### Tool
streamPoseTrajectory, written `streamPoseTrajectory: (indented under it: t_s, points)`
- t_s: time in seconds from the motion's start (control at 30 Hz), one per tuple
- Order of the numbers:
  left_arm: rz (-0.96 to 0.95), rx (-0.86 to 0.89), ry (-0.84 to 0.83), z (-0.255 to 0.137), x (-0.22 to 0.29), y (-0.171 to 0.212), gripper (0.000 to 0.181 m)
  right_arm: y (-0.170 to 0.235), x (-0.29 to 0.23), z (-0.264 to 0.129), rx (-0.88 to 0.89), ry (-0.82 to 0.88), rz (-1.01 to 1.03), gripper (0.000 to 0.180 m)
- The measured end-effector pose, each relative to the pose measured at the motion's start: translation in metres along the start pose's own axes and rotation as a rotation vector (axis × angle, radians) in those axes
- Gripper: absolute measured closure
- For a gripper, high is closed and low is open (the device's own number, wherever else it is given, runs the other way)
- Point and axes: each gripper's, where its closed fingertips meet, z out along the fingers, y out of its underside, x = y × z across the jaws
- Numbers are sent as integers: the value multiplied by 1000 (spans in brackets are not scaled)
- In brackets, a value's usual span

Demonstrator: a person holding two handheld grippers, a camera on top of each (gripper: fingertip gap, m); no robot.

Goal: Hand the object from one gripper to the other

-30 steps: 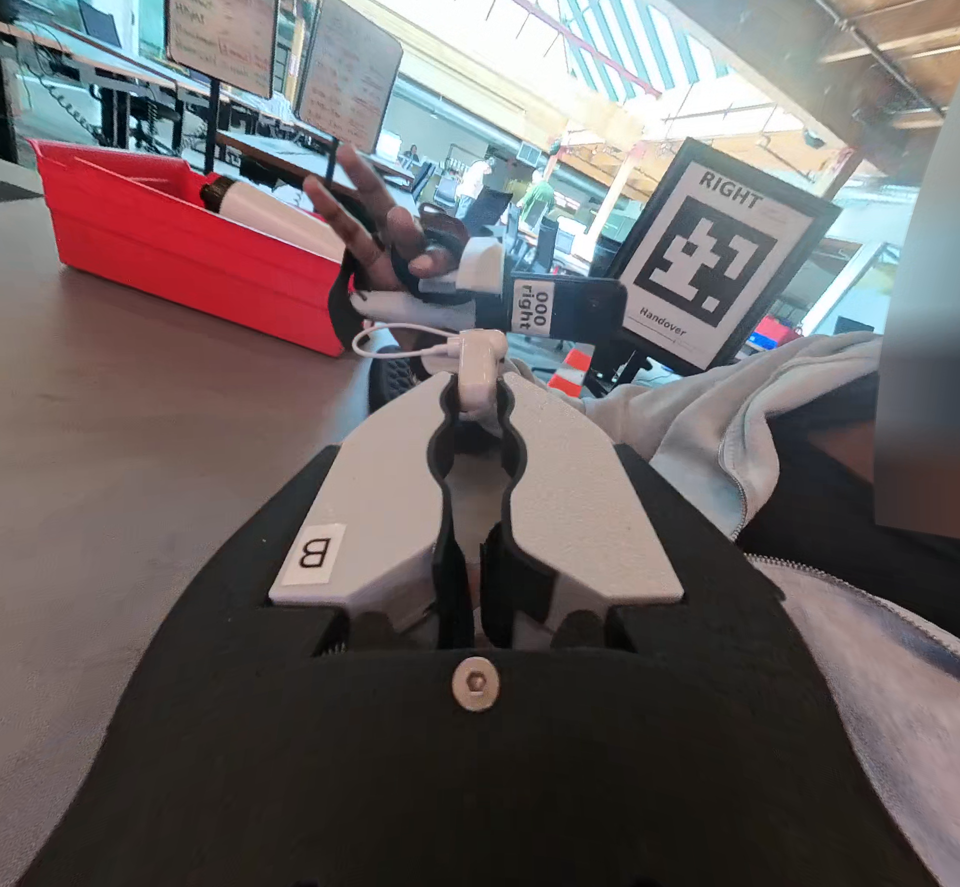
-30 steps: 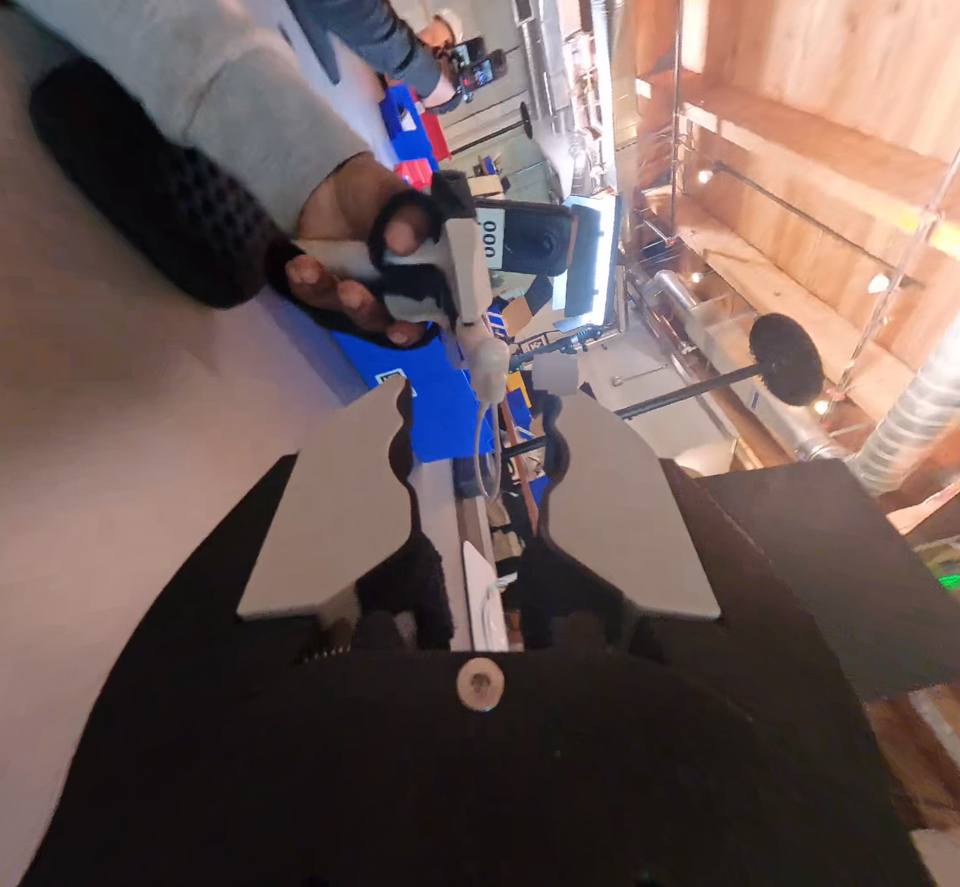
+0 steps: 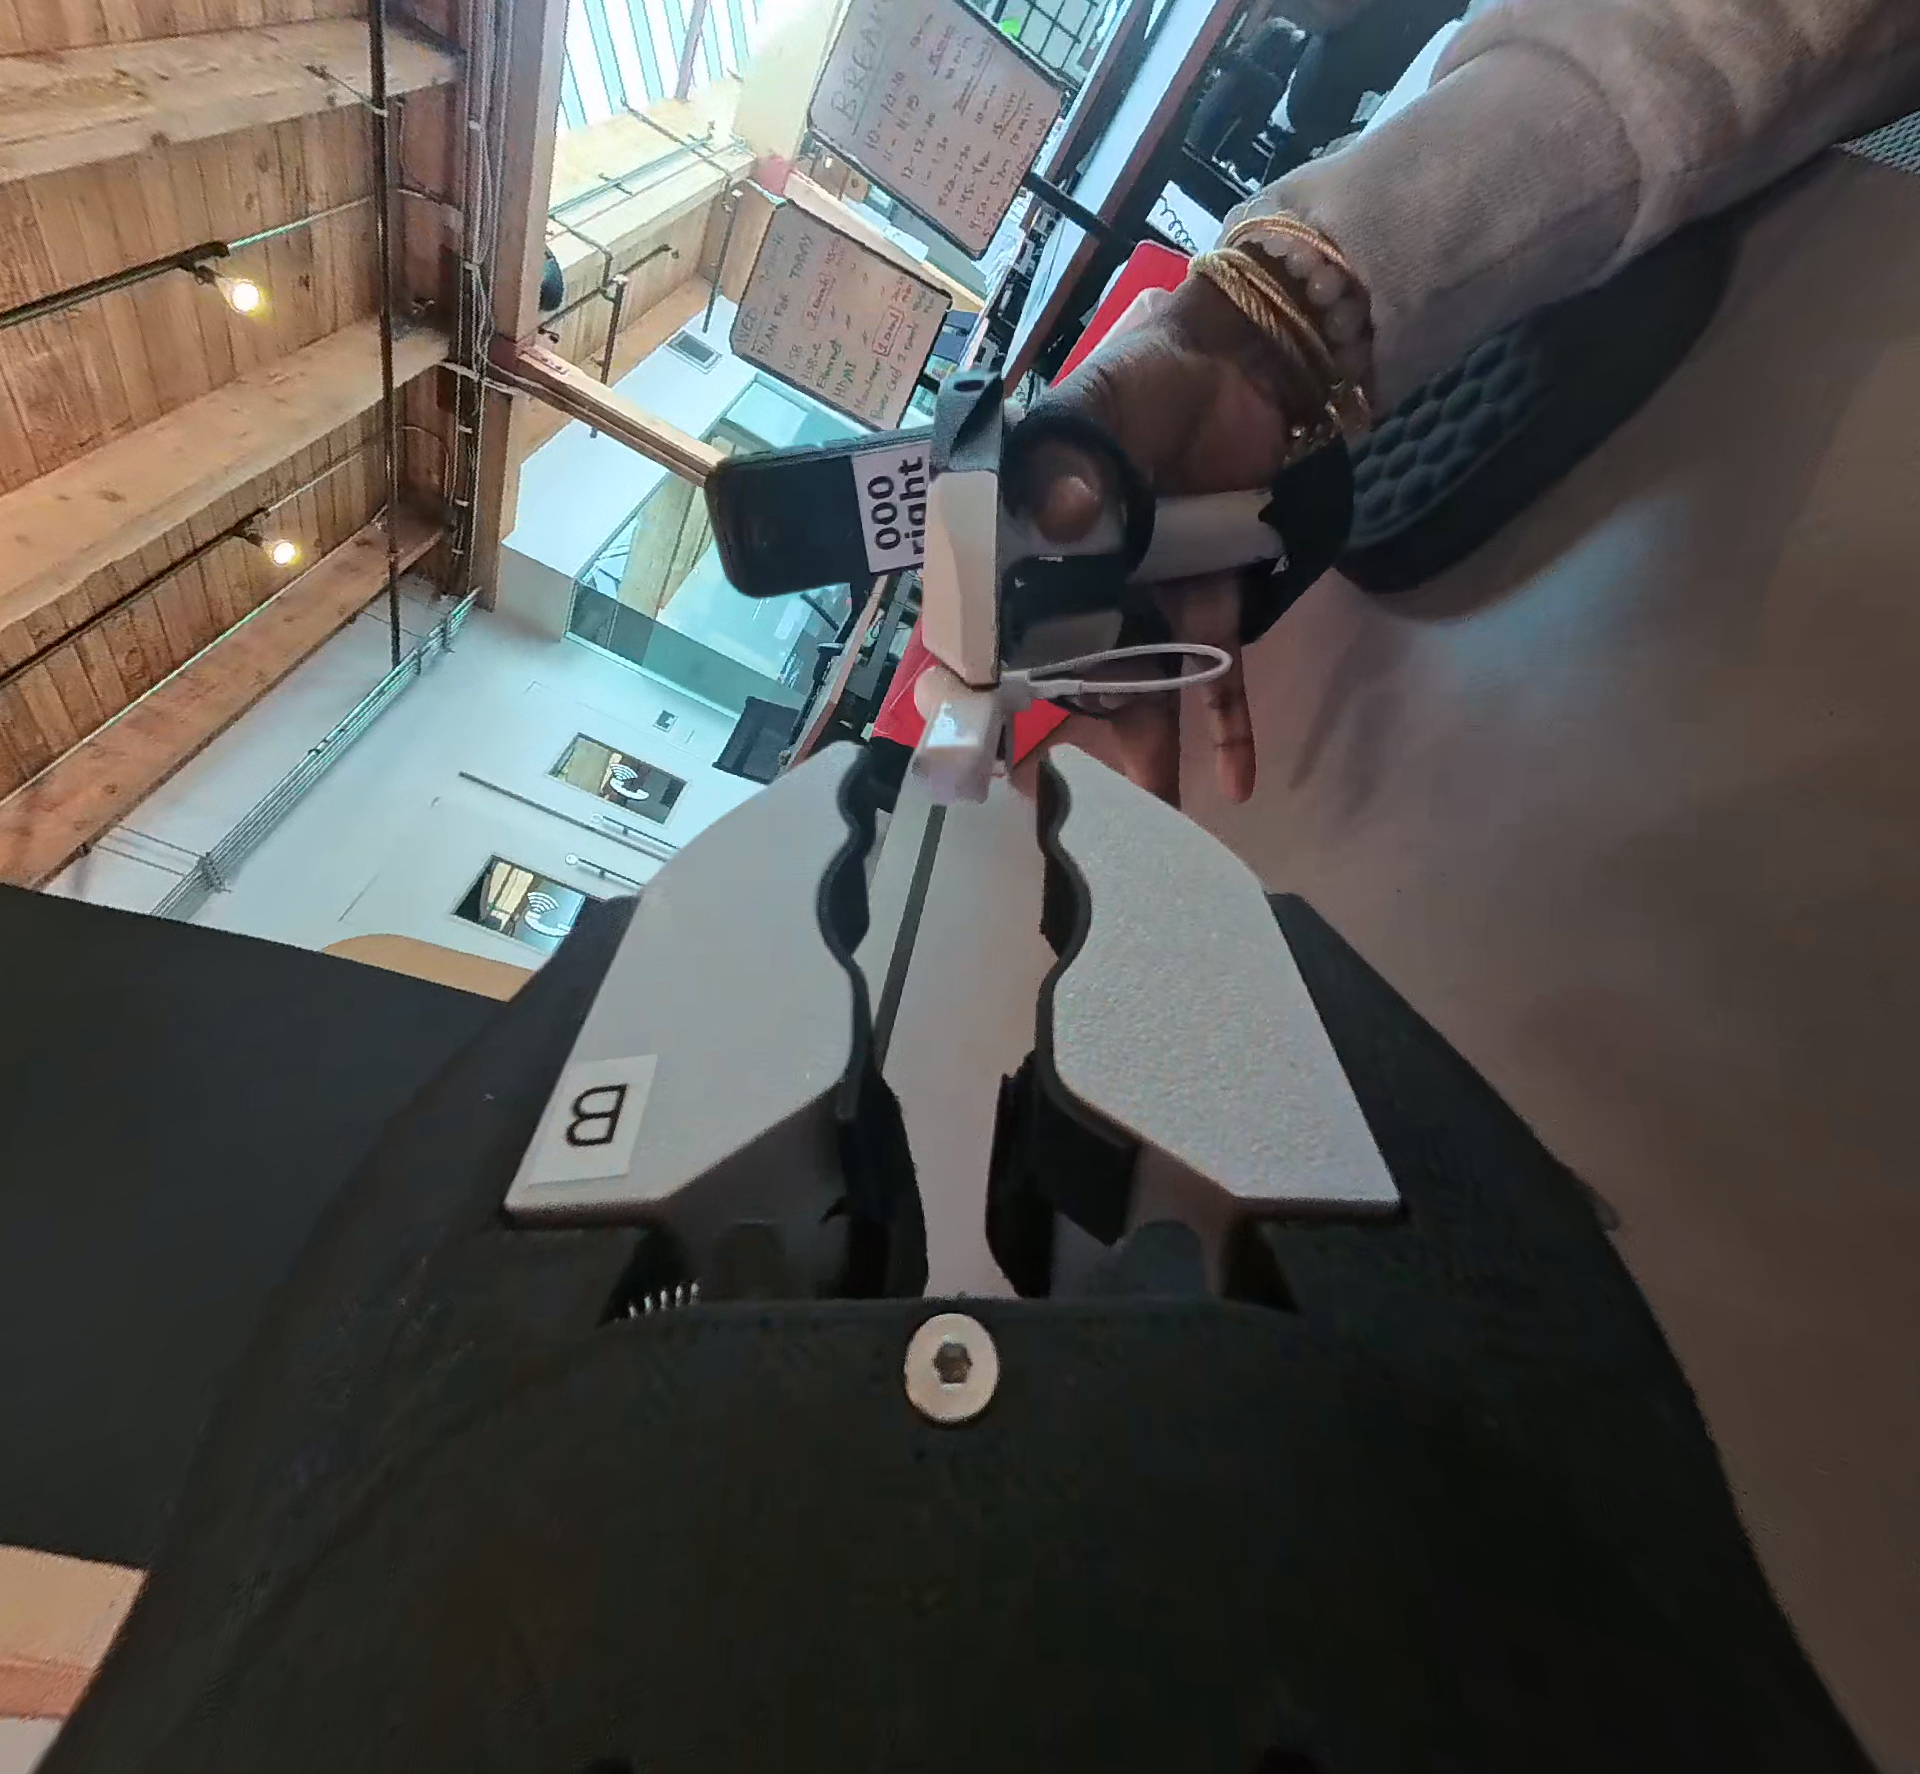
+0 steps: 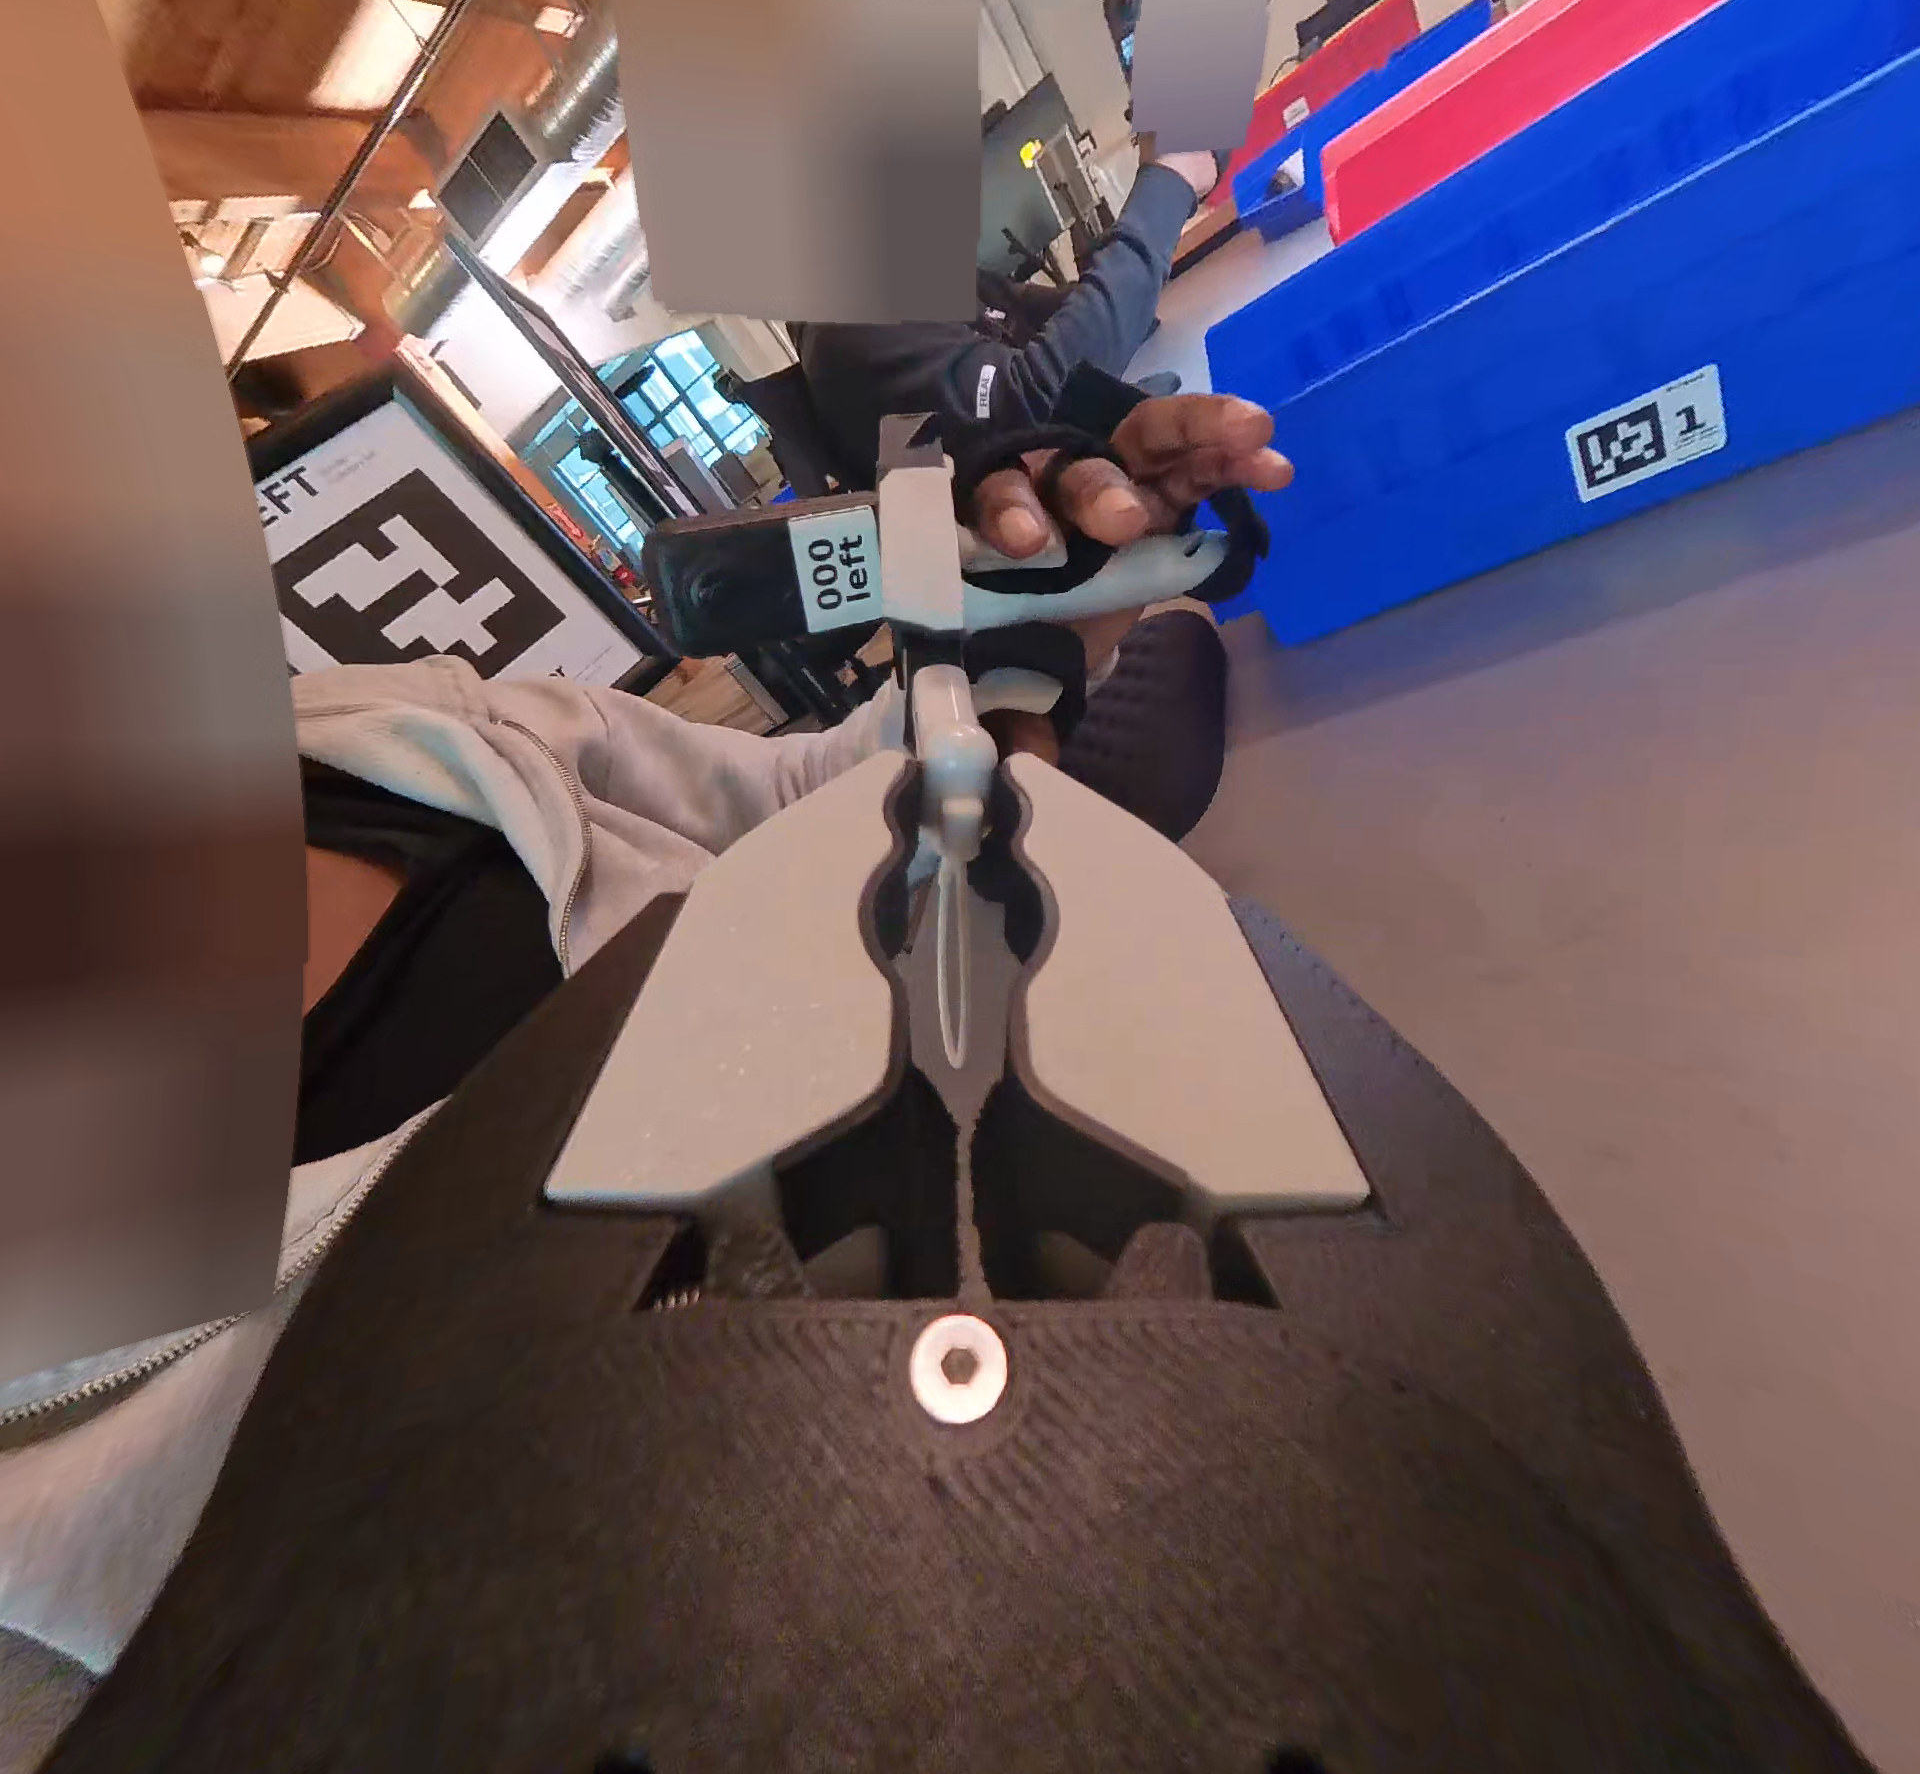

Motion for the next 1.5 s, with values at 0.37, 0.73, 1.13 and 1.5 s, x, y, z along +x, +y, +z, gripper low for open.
streamPoseTrajectory:
  t_s: [0.37, 0.73, 1.13, 1.5]
  points:
    - [-533, 139, -45, -13, -34, -7, 168, -24, -4, 6, 149, 131, -398, 85]
    - [-1481, 279, 369, -21, -22, -1, 168, -19, -14, 7, 1, 535, -1639, 122]
    - [-1307, 281, 371, -14, -11, -12, 144, -12, -15, 14, -47, 491, -1517, 166]
    - [26, 7, -20, 0, -1, -2, 124, -25, -6, -10, 172, -57, 7, 167]
